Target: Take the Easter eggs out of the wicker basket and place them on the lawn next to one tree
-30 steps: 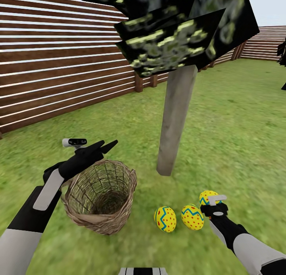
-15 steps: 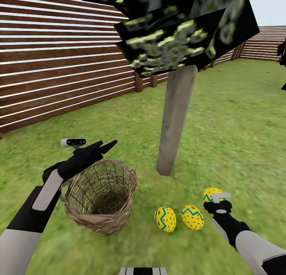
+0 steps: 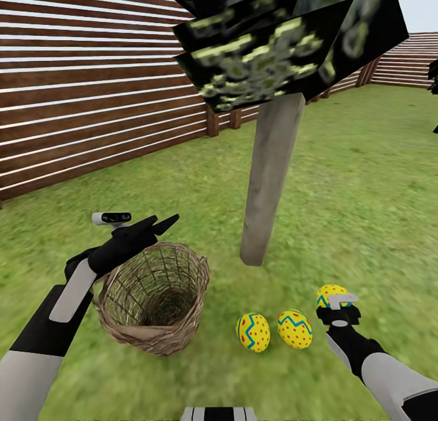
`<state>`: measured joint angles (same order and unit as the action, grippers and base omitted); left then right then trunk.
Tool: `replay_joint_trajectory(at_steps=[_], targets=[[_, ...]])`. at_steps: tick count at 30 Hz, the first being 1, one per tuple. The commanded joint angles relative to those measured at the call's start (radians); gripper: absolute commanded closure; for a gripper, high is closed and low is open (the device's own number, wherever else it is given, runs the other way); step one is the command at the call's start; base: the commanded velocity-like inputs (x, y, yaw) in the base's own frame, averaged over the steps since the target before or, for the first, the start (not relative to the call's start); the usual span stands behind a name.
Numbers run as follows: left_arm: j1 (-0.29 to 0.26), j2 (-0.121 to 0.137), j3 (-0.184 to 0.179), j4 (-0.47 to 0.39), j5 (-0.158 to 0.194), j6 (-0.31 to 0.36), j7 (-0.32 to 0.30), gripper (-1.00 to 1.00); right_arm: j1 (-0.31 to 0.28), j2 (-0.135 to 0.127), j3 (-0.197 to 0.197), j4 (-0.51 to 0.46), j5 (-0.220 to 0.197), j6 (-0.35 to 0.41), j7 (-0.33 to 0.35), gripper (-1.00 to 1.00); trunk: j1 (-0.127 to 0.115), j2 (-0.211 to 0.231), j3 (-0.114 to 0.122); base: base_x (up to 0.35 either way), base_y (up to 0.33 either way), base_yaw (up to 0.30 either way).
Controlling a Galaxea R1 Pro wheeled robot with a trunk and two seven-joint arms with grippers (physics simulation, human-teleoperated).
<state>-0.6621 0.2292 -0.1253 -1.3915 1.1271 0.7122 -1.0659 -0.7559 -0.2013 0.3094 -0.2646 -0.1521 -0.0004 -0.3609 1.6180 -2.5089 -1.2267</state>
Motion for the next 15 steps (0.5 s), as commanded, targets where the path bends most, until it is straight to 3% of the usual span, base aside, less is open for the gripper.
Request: replay_joint_trajectory(at_steps=[1,15], targets=[[-0.001,0.001,-0.002,0.0,0.008,0.007,0.001,-1.0,0.0,0.0,0.008,-0.001,-0.012,-0.001,-0.001,1.0,0.0,0.0,-0.002,0.0,0.0,0.0],[-0.001,0.001,-0.002,-0.006,0.008,0.009,0.001,-1.0,0.0,-0.001,0.008,0.0,-0.013,0.001,-0.001,1.0,0.0,0.0,-0.025,0.0,0.0,0.0]])
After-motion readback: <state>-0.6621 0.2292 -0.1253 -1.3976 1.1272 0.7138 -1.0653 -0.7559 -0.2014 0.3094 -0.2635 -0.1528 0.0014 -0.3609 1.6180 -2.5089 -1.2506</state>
